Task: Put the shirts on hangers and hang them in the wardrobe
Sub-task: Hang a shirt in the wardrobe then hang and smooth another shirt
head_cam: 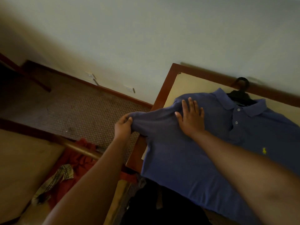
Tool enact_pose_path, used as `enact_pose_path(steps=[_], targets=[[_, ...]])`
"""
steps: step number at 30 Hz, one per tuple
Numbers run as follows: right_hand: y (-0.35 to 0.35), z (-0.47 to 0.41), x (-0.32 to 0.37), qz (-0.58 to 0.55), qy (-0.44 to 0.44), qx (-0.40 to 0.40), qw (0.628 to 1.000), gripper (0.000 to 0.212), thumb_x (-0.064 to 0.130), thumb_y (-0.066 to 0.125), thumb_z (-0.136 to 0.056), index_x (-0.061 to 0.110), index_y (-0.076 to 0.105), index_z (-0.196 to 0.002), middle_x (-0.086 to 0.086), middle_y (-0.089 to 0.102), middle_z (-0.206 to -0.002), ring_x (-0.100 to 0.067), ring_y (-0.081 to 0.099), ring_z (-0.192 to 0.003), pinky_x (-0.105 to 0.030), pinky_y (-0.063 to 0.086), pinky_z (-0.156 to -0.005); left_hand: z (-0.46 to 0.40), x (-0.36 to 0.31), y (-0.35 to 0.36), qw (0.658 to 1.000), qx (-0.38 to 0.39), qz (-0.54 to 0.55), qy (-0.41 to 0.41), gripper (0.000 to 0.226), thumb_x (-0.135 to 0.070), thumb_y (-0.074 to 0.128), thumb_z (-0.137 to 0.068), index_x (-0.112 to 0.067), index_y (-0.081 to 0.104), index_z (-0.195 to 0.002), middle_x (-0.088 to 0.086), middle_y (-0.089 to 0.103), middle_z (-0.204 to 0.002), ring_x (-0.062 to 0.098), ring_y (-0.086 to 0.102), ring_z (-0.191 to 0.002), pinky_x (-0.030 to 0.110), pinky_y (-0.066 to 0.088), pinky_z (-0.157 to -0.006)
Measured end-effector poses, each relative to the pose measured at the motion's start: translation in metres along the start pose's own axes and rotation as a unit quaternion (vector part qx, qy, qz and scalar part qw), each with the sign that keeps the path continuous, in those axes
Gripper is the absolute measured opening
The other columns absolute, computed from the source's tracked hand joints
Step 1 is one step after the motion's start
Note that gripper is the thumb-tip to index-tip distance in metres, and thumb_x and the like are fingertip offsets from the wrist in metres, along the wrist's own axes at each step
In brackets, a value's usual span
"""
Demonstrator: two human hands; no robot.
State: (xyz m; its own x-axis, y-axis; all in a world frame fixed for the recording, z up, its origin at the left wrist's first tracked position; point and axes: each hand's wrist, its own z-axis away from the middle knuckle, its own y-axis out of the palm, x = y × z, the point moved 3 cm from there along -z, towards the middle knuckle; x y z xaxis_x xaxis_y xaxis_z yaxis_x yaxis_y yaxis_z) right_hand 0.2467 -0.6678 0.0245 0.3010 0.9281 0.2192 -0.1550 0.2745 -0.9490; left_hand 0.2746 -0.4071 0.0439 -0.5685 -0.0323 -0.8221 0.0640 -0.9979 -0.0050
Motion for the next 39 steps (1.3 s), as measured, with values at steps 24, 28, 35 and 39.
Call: enact_pose_path(steps=[24, 28, 35, 39], targets=[[0.023, -0.012, -0.012, 0.05, 0.058, -0.038, 0.996, 0.065, 0.054, 0.015, -0.099, 0.019, 0.011, -0.154, -0.003, 0.002, -0.162, -0.021, -0.002, -0.149, -0.048, 0.005, -0.12, -0.04, -0.036, 0.018, 0.949, 0.23, 0.063, -0.207, 0.044, 0.007, 0.033, -0.088, -0.011, 0.06, -0.117, 0.018, 0.063, -0.118, 0.035, 0.062, -0.101, 0.04, 0.059, -0.072], [0.022, -0.011, -0.012, 0.042, 0.056, -0.043, 0.997, 0.067, 0.056, 0.01, -0.098, 0.02, 0.011, -0.154, -0.002, 0.002, -0.162, -0.021, -0.002, -0.149, -0.048, 0.003, -0.119, -0.047, -0.045, 0.01, 0.994, 0.086, -0.008, -0.062, 0.051, 0.011, 0.035, -0.084, -0.011, 0.068, -0.116, 0.007, 0.062, -0.099, 0.024, 0.058, -0.083, 0.033, 0.052, -0.066], [0.021, -0.012, -0.01, 0.064, 0.058, -0.03, 0.996, 0.065, 0.055, 0.014, -0.099, 0.021, 0.007, -0.154, -0.004, 0.0, -0.162, -0.024, -0.004, -0.149, -0.05, 0.001, -0.12, -0.042, -0.056, 0.016, 0.991, 0.048, -0.107, 0.068, 0.022, -0.005, 0.05, -0.094, -0.012, 0.07, -0.089, 0.003, 0.064, -0.099, 0.013, 0.059, -0.092, 0.019, 0.047, -0.07], [0.021, -0.012, -0.01, 0.081, 0.063, -0.028, 0.994, 0.067, 0.058, 0.014, -0.098, 0.023, 0.006, -0.154, -0.006, -0.004, -0.162, -0.028, -0.007, -0.149, -0.053, -0.003, -0.118, -0.05, -0.061, 0.025, 0.98, 0.079, -0.171, 0.057, 0.036, 0.002, 0.041, -0.094, -0.021, 0.068, -0.1, 0.005, 0.058, -0.117, 0.027, 0.056, -0.106, 0.042, 0.051, -0.092]])
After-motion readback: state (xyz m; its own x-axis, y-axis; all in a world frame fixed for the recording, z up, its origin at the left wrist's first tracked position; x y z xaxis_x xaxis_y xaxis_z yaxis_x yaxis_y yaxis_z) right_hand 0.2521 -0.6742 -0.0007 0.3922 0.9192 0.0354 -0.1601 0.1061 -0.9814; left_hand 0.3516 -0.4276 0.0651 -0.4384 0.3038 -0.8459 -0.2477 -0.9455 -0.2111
